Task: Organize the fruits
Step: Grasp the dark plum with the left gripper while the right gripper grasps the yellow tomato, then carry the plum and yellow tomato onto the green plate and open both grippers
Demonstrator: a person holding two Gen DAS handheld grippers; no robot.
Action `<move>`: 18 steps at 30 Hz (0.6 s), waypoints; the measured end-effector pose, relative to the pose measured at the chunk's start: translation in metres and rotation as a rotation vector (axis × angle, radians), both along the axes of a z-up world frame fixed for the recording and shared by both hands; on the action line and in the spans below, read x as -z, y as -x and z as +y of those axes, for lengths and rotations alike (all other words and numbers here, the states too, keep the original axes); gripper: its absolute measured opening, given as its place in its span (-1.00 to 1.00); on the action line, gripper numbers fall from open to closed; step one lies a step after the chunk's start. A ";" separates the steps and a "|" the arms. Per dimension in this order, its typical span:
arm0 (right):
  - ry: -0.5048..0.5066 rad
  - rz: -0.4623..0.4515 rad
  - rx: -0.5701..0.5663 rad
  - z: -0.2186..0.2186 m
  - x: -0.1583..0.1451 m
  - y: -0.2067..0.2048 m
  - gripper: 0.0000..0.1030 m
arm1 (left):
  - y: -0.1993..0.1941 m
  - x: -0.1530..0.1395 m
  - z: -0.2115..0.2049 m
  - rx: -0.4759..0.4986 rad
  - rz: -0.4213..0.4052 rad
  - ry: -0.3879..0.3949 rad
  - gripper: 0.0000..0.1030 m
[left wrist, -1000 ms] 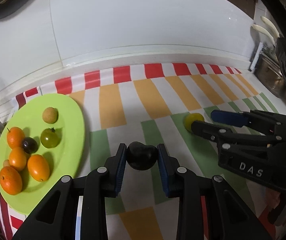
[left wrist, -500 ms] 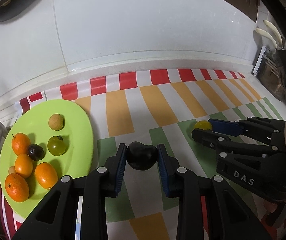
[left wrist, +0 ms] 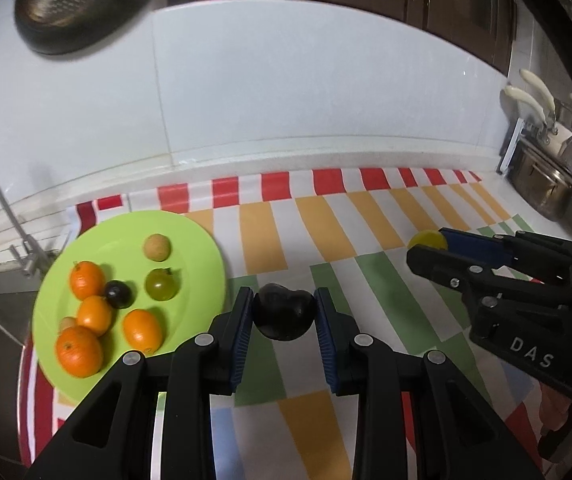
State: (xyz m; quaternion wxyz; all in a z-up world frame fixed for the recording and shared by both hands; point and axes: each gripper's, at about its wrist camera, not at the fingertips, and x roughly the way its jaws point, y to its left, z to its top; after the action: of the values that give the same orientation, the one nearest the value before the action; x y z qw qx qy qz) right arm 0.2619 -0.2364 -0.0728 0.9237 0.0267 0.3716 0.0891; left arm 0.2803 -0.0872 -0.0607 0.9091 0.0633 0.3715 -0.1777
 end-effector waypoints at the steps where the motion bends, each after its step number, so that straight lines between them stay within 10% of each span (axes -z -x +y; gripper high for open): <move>1: 0.001 -0.011 -0.003 0.002 -0.005 0.004 -0.40 | 0.003 -0.003 0.002 -0.004 -0.007 0.000 -0.41; 18: -0.019 -0.116 -0.047 0.042 -0.047 0.037 -0.40 | 0.048 -0.040 0.057 -0.111 -0.133 0.020 -0.41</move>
State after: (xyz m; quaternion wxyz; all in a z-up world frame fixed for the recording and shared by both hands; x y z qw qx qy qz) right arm 0.2244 -0.1939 -0.0258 0.9410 0.0216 0.3173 0.1154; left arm 0.2322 -0.0299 -0.0211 0.9407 0.0450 0.3116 -0.1261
